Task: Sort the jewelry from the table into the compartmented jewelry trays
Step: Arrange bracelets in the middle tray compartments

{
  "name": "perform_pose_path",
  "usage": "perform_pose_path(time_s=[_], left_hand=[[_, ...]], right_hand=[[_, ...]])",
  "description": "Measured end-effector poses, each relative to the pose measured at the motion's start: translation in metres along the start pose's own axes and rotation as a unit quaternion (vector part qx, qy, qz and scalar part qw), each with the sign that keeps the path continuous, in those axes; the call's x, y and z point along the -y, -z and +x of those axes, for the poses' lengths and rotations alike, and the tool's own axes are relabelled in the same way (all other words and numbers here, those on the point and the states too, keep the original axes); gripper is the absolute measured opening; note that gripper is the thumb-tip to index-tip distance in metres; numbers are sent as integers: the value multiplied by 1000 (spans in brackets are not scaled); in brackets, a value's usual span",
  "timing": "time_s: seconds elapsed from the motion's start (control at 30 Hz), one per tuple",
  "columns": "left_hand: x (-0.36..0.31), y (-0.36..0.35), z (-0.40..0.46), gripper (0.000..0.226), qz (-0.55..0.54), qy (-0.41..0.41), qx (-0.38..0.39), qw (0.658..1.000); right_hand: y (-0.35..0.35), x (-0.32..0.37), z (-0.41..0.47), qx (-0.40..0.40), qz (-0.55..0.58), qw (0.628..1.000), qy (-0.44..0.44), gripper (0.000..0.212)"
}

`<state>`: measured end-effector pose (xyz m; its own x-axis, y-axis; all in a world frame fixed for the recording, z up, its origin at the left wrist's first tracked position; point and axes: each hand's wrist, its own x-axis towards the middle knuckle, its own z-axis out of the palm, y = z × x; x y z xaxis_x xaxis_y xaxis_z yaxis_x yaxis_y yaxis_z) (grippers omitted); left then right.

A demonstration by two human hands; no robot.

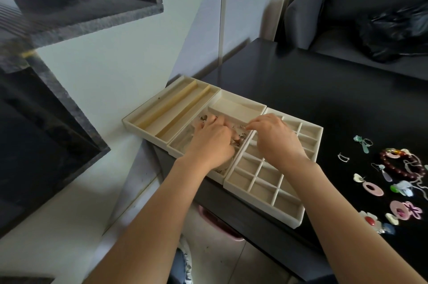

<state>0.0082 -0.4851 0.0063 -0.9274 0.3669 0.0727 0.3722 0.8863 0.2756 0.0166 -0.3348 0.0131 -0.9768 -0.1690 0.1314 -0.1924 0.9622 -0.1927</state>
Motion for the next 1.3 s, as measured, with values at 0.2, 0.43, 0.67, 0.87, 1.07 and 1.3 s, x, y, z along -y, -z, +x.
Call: perform_pose_path(time_s=[0.2, 0.43, 0.67, 0.87, 1.07, 1.3], left_hand=[[-7, -4, 12, 28, 19, 32, 7, 999], [-16, 1, 21, 15, 5, 48, 22, 999], [-14, 1, 21, 21, -31, 33, 42, 998], [-10, 4, 21, 25, -106, 78, 67, 989], [-4, 7, 17, 26, -10, 37, -22, 999], [3, 7, 4, 36, 148, -27, -19, 989]], right_hand=[[3, -7, -4, 22, 9, 999, 27, 55], [2, -9, 1, 29, -2, 999, 30, 53], [-3, -7, 1, 39, -20, 998, 52, 49], [-2, -4, -1, 41, -29, 998, 48, 46], [0, -1, -3, 36, -60, 996, 51, 49], [3, -1, -6, 46, -49, 996, 63, 51]])
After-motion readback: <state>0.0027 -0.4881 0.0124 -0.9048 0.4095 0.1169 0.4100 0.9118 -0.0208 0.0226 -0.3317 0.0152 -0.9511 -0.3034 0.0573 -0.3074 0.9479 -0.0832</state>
